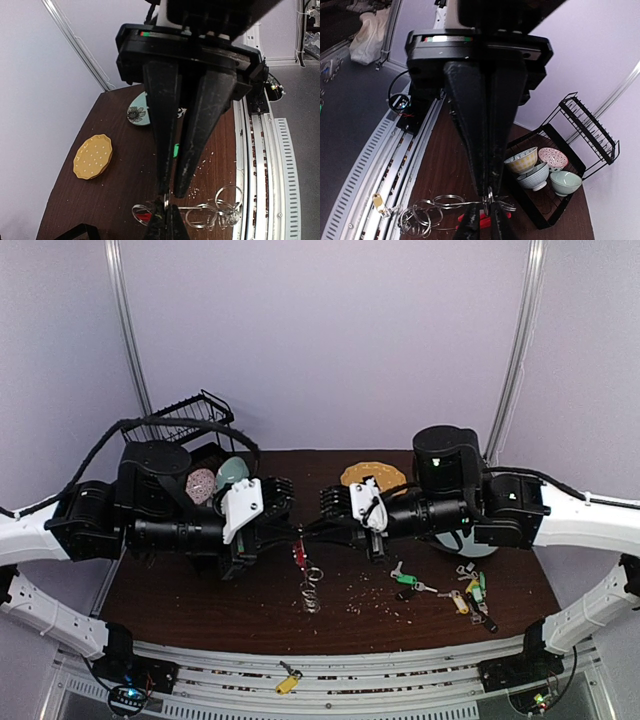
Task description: Put the keys on the keyring
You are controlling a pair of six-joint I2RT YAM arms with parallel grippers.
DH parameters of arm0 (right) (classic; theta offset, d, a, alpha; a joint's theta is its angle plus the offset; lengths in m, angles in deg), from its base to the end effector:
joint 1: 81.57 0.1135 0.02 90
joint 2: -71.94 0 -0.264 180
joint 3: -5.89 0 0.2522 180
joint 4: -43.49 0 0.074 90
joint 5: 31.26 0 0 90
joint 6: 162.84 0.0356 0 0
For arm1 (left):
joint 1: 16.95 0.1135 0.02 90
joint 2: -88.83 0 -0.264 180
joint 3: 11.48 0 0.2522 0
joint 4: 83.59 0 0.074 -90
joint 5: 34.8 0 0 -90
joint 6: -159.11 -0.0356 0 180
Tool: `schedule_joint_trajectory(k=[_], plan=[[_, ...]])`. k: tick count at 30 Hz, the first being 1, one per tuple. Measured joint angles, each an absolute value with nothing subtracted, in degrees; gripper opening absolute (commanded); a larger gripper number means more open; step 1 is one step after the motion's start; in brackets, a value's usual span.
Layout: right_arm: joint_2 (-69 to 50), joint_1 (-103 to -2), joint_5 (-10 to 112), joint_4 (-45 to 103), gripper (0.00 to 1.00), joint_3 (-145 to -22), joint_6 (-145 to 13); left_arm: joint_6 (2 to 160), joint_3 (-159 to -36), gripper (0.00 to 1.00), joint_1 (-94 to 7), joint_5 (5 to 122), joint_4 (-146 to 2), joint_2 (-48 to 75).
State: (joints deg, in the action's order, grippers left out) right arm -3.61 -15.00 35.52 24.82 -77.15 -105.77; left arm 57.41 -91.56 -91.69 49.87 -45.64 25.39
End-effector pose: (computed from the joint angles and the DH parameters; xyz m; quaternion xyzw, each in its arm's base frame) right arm 0.1099 0.2890 0.3813 -0.6602 0.3915 0.3288 0.5503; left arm 0.0678 -0.2360 0.3821 0.5457 0.6190 -0.2619 0.5005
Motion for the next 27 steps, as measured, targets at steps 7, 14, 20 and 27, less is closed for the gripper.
schedule_joint_trajectory(k=[7,14,20,27], plan=[[-4.2,-14.7,36.5,23.9,0.06,-78.1,-105.6,57.4,-91.8,0.0,-91.8,50.2,-45.1,25.1],[-4.7,-14.7,37.4,22.4,0.0,-79.0,-104.8,57.4,-93.2,0.0,-91.8,50.2,-43.5,24.1],[-4.8,-14.4,37.6,22.0,0.0,-79.6,-102.9,57.6,-93.2,0.43,-91.8,50.3,-43.8,24.3],[0.4,-15.8,31.3,46.2,0.0,-68.0,-89.4,60.1,-75.9,0.31,-91.8,50.8,-65.7,37.4]])
